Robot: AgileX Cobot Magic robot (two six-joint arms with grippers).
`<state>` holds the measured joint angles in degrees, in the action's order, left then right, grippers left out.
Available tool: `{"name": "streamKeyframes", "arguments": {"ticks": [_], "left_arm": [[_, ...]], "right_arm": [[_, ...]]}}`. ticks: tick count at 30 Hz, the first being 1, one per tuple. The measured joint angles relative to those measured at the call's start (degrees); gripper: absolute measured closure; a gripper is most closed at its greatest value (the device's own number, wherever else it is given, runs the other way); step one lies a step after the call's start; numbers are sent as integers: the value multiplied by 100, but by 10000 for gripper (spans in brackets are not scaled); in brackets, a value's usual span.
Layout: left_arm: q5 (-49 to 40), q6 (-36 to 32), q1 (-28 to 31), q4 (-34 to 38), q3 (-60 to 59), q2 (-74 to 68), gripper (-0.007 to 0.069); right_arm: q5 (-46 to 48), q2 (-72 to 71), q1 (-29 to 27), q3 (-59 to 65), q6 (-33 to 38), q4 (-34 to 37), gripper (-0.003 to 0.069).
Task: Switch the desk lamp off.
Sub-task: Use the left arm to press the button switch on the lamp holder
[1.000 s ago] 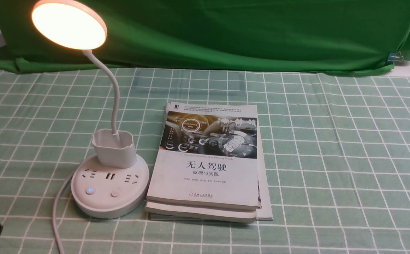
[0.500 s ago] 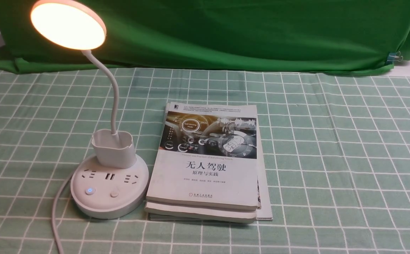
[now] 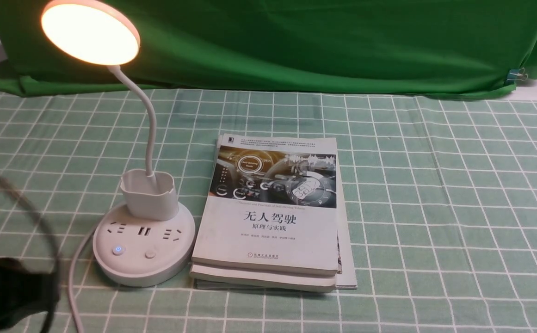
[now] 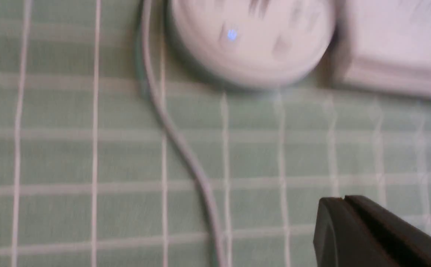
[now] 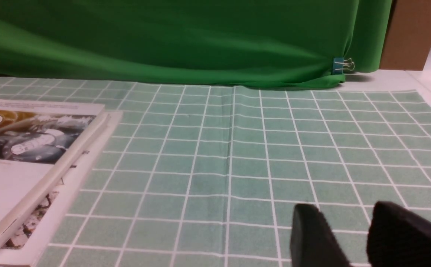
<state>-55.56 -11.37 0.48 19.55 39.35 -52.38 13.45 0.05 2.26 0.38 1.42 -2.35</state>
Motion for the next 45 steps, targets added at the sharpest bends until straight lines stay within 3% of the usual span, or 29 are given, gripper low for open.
{"name": "streamKeyframes", "arguments": {"ticks": [12, 24, 37, 45], "left_arm": [[225, 274, -1462, -797, 1610, -2801, 623], [512, 385, -1699, -1091, 2209, -4216, 623], [772, 1031, -1969, -1955, 2213, -4456, 623], [960, 1064, -1958, -2010, 2215, -4462, 623]], "right_arm": [[6, 0, 0, 0, 0, 0, 417], [6, 0, 0, 0, 0, 0, 417], [6, 0, 0, 0, 0, 0, 417], [6, 0, 0, 0, 0, 0, 417]]}}
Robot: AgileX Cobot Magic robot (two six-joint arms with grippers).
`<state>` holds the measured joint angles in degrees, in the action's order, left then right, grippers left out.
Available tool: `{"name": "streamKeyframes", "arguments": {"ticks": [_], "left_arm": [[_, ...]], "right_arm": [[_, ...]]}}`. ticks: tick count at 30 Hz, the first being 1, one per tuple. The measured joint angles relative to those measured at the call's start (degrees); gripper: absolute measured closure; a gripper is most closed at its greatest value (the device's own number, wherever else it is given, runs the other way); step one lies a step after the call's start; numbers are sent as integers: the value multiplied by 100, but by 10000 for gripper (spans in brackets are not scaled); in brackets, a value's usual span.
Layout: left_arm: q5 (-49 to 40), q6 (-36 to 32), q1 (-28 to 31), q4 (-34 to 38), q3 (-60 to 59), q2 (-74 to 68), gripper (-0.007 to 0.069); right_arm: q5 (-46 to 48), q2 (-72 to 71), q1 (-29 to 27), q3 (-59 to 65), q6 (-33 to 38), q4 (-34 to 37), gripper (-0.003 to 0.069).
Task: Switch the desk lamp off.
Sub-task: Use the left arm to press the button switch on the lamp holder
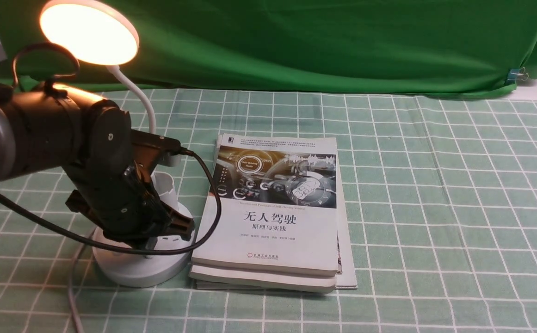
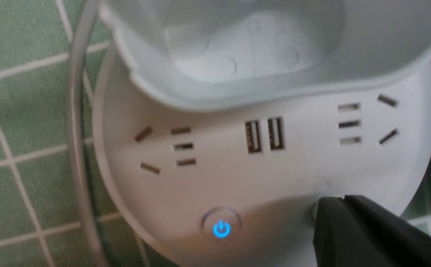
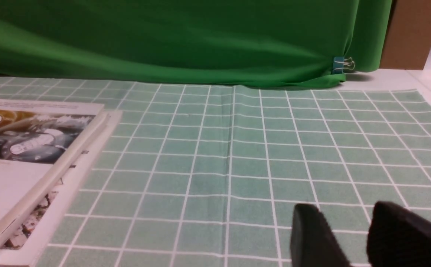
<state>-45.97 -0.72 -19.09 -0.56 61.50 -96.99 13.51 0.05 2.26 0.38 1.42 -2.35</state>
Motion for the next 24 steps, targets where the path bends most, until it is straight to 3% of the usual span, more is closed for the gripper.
{"name": "streamKeyframes", "arguments": {"ticks": [24], "left_arm": [[-89, 35, 6, 56, 102, -146, 623]], "right_arm": [[0, 0, 0, 0, 0, 0, 417]]}}
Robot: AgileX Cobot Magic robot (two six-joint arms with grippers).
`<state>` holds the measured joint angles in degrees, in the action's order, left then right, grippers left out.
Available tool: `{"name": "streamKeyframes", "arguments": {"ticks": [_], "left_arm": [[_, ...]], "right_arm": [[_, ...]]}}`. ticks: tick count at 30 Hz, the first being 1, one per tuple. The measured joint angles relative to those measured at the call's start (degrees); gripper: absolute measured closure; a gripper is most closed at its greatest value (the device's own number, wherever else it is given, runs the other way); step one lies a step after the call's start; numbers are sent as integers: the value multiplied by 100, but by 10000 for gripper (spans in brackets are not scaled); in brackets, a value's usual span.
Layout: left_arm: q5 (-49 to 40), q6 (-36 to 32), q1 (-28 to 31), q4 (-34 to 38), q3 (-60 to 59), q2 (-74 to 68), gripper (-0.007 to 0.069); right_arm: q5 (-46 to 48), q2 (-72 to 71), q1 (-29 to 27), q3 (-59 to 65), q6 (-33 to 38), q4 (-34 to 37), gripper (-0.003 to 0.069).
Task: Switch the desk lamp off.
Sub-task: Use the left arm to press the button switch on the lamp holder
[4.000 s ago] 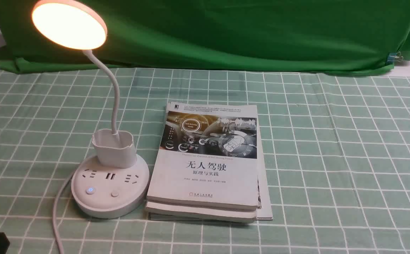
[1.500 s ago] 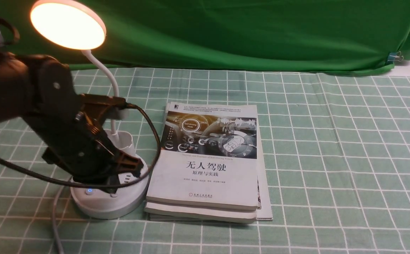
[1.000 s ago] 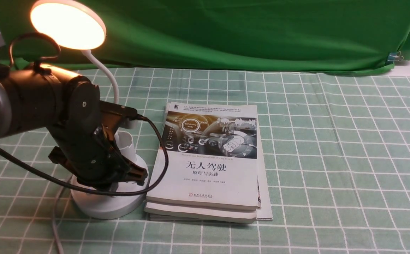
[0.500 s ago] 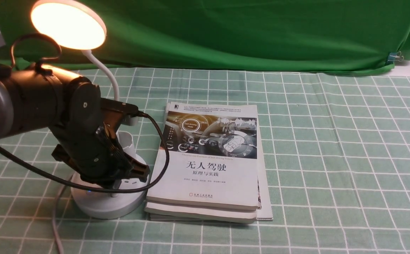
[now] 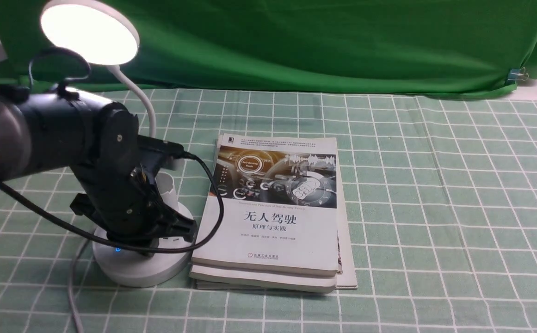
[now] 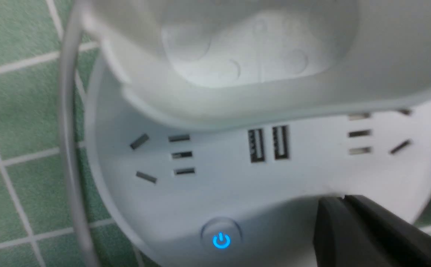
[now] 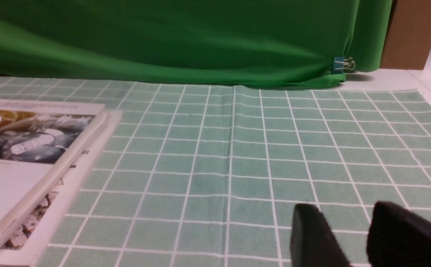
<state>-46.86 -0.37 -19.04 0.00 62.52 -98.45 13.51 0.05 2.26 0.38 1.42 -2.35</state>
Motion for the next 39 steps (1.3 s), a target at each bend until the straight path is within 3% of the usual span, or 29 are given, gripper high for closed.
{"name": "streamKeyframes", "arguments": {"ticks": [39], "left_arm": [[-105, 37, 0, 71, 1, 229, 623]], "right_arm": [[0, 0, 0, 0, 0, 0, 417]]}}
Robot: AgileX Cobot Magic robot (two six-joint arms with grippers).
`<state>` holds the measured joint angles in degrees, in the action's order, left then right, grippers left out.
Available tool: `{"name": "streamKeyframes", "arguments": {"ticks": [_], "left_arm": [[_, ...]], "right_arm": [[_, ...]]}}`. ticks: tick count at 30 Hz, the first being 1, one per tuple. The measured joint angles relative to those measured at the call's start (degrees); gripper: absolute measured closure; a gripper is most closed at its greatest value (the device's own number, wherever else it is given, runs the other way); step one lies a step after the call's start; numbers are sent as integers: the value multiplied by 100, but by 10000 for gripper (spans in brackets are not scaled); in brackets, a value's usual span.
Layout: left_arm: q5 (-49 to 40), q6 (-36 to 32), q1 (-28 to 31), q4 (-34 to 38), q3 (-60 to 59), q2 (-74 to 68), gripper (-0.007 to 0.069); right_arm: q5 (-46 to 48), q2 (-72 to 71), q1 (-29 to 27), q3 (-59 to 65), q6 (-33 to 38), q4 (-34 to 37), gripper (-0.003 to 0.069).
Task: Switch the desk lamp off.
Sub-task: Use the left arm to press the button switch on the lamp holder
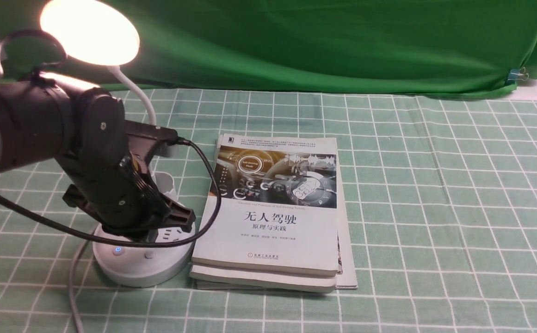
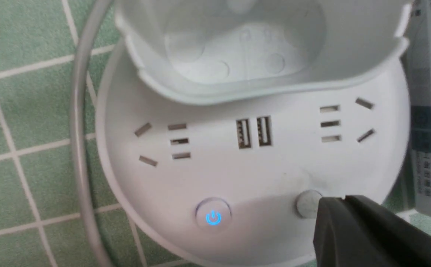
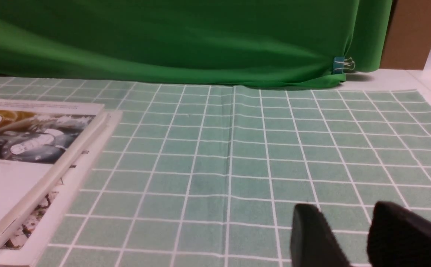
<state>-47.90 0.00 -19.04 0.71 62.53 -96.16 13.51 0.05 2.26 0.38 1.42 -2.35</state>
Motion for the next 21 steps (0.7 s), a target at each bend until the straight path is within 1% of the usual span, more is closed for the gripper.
{"name": "streamKeyframes", "arguments": {"ticks": [6, 14, 18, 21], "left_arm": [[0, 0, 0, 2, 0, -380, 623], [-4, 0, 0, 2, 8, -384, 623], [-75, 0, 0, 25, -3, -187, 623], [-234, 0, -23, 70, -105, 403, 623]], "right_arm": [[0, 0, 0, 0, 0, 0, 417], [0, 0, 0, 0, 0, 0, 417], [0, 0, 0, 0, 0, 0, 417], [0, 0, 0, 0, 0, 0, 417]]}}
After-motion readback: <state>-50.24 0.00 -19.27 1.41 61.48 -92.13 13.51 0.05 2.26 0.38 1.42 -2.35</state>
